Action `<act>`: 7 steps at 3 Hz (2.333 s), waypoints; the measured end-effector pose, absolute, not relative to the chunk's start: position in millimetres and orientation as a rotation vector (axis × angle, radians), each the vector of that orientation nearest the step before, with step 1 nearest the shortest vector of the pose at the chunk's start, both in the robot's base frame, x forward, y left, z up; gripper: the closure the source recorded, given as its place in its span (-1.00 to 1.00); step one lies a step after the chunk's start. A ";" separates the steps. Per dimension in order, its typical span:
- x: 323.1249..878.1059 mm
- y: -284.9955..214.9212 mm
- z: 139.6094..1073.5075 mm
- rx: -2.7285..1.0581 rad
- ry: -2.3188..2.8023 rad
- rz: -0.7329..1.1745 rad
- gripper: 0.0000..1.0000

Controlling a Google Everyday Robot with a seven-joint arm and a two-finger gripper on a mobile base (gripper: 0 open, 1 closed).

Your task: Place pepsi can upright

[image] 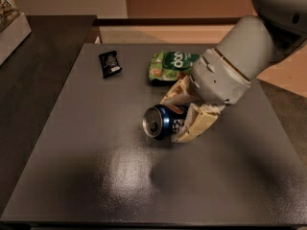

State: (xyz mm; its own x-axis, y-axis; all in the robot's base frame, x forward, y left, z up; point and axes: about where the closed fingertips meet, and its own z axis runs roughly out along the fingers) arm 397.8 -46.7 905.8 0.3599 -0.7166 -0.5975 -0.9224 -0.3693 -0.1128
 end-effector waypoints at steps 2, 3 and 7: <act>399.8 -18.9 930.0 -1.911 1.416 0.960 1.00; 404.2 -13.6 940.5 -1.775 1.362 1.068 1.00; 439.8 -40.4 925.7 -1.440 1.190 1.220 1.00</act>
Offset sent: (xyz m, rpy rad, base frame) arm 0.0088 0.0386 0.0399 0.4334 0.3006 -0.1084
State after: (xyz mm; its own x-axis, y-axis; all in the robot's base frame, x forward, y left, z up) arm 439.8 -40.4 925.7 0.0585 -0.1233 -0.9906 -0.9872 -0.1547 -0.0390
